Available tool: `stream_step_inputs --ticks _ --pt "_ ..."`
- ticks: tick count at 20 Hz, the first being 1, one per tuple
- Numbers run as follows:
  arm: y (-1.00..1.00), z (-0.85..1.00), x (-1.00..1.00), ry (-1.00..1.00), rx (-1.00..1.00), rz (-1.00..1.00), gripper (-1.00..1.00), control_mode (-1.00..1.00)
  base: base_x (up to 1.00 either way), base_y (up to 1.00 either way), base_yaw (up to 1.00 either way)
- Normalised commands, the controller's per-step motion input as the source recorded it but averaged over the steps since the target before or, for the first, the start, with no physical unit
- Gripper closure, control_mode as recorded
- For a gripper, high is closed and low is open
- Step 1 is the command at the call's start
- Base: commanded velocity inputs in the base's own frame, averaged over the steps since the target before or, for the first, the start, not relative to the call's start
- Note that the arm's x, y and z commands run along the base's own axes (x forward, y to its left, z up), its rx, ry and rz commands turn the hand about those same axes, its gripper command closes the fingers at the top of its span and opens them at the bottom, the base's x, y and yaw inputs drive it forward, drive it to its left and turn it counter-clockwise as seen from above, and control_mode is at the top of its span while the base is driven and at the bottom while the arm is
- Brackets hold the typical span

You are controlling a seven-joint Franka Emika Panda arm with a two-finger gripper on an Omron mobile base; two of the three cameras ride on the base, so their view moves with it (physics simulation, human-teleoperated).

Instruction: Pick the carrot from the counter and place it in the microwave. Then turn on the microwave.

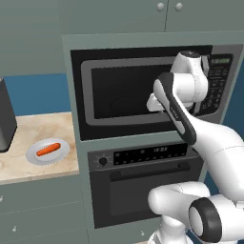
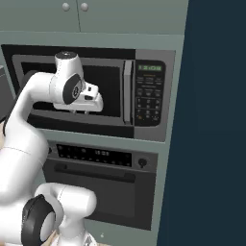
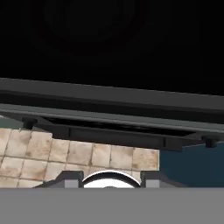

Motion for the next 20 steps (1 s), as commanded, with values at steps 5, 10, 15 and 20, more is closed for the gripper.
stream_step_inputs --ticks 5,10,15,20 --pt "-0.11 0.11 -0.05 -0.14 0.00 0.00 -1.00 -1.00 0.00 0.00 0.00" --pt "-0.31 0.27 -0.14 -0.32 0.00 0.00 -1.00 -1.00 0.00 0.00 0.00" --pt "-0.45 0.26 -0.16 -0.35 0.00 0.00 -1.00 -1.00 0.00 0.00 0.00" --pt "-0.44 0.24 -0.16 -0.32 0.00 0.00 -1.00 -1.00 0.00 0.00 0.00"
